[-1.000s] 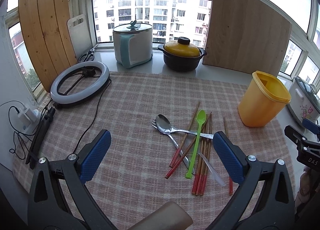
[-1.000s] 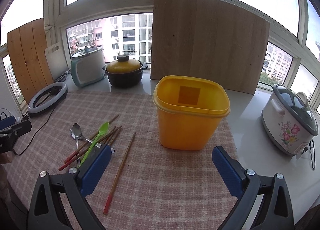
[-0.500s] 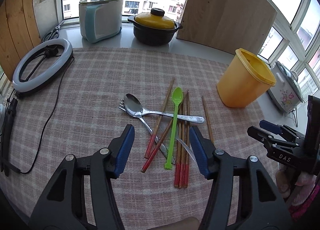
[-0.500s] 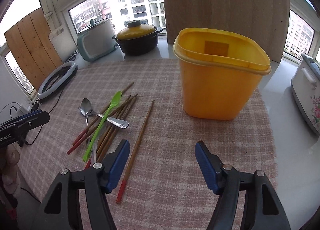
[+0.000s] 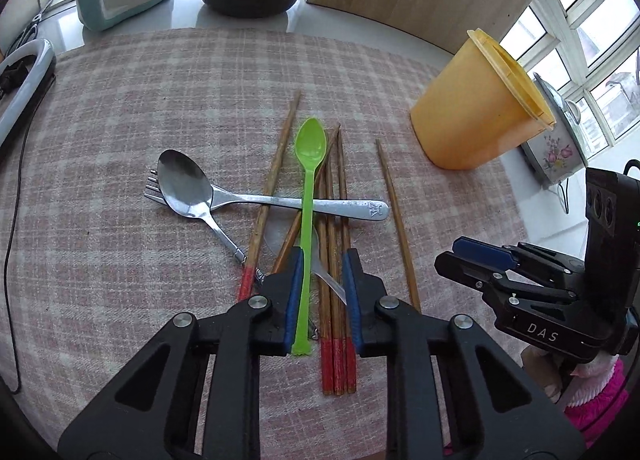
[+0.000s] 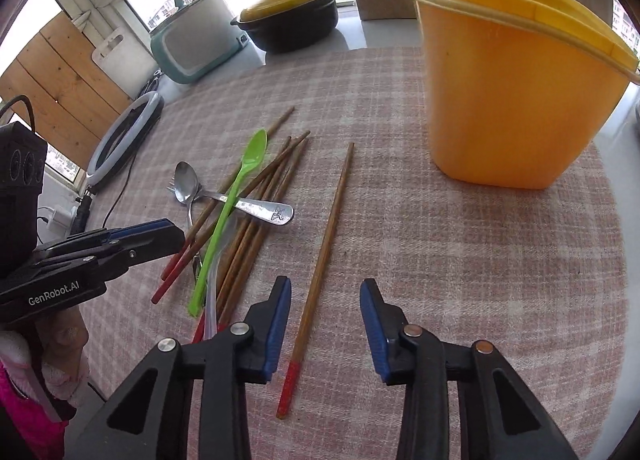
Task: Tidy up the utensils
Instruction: 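Grasp the green plastic spoon with the left gripper while the right gripper grasps a red-tipped wooden chopstick, then lift the spoon with the left gripper while the right gripper carries the chopstick into the yellow container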
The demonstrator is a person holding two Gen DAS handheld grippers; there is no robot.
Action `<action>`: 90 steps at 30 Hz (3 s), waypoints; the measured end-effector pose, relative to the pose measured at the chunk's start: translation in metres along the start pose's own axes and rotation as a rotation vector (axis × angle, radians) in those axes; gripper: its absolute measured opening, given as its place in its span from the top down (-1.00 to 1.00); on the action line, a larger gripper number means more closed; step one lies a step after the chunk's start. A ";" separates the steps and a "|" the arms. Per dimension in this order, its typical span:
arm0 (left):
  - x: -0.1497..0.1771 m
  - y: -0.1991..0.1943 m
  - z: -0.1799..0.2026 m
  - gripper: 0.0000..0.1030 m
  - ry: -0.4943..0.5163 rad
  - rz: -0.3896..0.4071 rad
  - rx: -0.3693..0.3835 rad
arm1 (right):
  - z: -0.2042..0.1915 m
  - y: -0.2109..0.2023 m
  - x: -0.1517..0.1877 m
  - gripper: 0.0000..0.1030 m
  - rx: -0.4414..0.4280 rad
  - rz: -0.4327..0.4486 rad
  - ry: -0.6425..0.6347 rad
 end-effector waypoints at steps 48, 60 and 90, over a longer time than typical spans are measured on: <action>-0.043 0.043 0.008 0.92 0.054 -0.038 0.004 | 0.001 0.044 -0.017 0.93 0.043 -0.053 0.009; -0.047 0.004 0.009 0.92 0.031 0.056 -0.014 | -0.003 0.013 -0.020 0.93 -0.026 0.018 -0.027; -0.092 -0.076 0.072 0.92 0.112 0.277 0.027 | -0.028 -0.090 -0.075 0.93 -0.066 0.343 -0.172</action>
Point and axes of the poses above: each gripper's, at about its wrist camera, not at the fingertips, and y roughly the way its jaws point, z to its right, x to its underside, the point moved 4 cm from there along y, roughly the way its jaws point, and after that the axes turned 9 degrees about z, right-handed, at the moved point
